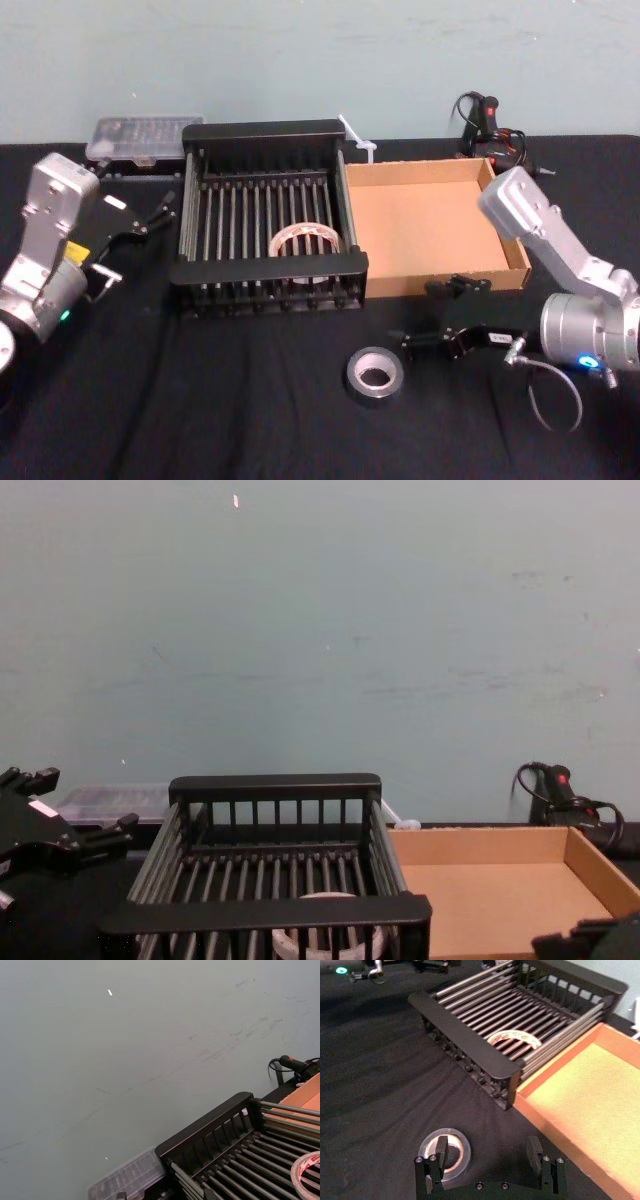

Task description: Pick up the white tape and place it into the black box , Pick up the silver tape and place it into the brown box.

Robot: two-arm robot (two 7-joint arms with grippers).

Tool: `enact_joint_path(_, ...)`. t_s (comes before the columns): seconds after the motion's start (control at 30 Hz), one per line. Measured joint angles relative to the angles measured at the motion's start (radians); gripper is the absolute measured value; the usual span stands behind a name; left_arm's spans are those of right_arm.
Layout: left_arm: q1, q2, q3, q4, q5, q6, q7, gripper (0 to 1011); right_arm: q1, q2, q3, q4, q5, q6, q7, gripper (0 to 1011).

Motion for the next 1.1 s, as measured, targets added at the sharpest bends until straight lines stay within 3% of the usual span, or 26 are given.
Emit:
enact_joint_path(0.5, 0.000, 0.000, 0.000, 0.000, 0.000, 0.000, 0.000, 1001, 0.052, -0.014, -0.093, 0.042, -0.019, 0.017, 0.000, 1002)
enact_joint_path(1.1, 0.000, 0.000, 0.000, 0.000, 0.000, 0.000, 0.000, 1001, 0.084, -0.045, -0.136, 0.103, -0.046, 0.019, -0.010, 1003)
